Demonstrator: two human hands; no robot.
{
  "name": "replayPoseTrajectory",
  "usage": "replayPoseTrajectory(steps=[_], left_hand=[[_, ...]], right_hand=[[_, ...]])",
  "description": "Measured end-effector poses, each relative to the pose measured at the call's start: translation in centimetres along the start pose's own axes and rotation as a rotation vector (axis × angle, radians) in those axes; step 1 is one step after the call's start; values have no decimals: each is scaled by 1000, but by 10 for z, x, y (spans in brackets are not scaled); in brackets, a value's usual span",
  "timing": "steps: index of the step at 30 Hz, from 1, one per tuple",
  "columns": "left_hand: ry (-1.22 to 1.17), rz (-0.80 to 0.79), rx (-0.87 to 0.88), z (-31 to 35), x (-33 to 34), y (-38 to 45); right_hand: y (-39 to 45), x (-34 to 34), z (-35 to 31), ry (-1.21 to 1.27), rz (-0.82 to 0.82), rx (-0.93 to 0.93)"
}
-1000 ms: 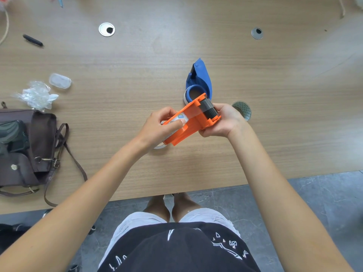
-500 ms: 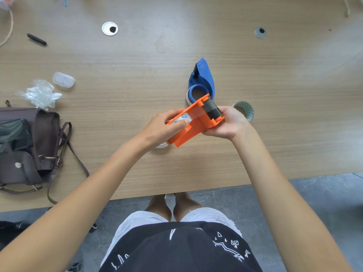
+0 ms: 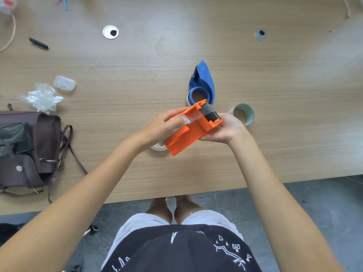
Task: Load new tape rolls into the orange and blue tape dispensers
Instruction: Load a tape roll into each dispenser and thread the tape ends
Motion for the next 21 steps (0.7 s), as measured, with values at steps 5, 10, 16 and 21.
replayPoseTrajectory(steps=[5,10,16,21], left_hand=[[-205,175,-36,-8,-27,15],[-402,388,-59,1,-58,28],[-557,576,-123,3,-100,60],[-588,560,-229,-14,-121,95]], right_hand=[[35,18,-10,263,17,-156],[47,62,-22,144,-4,-351],[65,112,-11,-438,-214,-504],[102,126,-13,-608,-201,-536]])
Point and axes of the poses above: each hand's wrist, its own y-axis towards the middle knuckle, its own x-axis out of the palm, z = x × y, the point moved 7 cm from there along y, towards the middle knuckle, and after that the axes turned 15 degrees about -x, right-handed, at the moved point
